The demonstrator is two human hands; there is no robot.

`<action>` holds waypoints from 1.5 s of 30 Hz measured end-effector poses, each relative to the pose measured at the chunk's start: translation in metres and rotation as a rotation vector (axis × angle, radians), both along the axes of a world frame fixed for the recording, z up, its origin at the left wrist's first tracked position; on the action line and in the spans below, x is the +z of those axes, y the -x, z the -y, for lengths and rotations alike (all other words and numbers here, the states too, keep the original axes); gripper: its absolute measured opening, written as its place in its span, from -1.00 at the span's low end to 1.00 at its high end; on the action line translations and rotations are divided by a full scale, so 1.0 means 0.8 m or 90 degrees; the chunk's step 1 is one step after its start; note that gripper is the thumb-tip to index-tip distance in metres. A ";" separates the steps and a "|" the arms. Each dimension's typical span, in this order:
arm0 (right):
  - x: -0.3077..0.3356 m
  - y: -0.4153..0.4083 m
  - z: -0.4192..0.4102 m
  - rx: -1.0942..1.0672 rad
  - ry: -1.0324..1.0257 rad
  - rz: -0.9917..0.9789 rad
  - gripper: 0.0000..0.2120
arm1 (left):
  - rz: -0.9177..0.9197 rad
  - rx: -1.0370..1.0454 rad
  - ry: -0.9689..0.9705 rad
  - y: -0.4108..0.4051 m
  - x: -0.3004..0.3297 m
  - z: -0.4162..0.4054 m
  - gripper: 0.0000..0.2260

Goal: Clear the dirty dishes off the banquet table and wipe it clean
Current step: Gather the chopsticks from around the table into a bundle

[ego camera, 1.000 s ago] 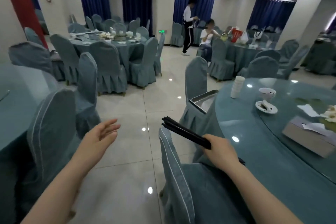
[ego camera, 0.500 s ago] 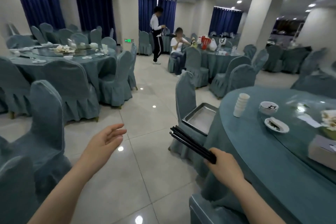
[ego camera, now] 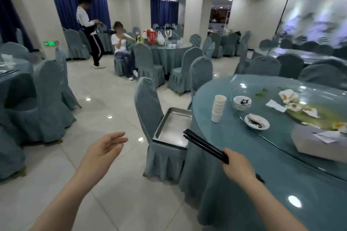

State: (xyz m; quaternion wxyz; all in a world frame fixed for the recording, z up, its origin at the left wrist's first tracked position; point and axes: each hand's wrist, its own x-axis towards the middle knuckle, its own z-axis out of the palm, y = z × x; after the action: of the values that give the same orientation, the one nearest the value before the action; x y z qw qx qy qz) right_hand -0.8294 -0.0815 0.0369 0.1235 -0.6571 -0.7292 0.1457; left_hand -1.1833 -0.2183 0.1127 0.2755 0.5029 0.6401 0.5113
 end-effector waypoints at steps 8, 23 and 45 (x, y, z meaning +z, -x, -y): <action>-0.027 0.007 -0.091 -0.126 0.022 0.054 -0.93 | 0.042 -0.150 0.025 0.023 -0.024 -0.196 -0.71; -0.080 -0.028 -0.151 -0.423 0.141 0.098 -0.92 | 0.062 -0.410 0.118 0.008 -0.080 -0.478 -0.73; -0.193 -0.105 -0.502 -0.474 0.216 0.003 -0.66 | -0.002 -0.278 0.290 -0.075 -0.166 -0.766 -0.71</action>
State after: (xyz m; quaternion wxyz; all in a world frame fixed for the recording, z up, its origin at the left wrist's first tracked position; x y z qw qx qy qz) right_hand -0.7455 0.3200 -0.1179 0.0564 -0.8876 -0.4073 0.2075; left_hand -1.1236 0.3945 -0.0199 0.4832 0.5547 0.6156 0.2826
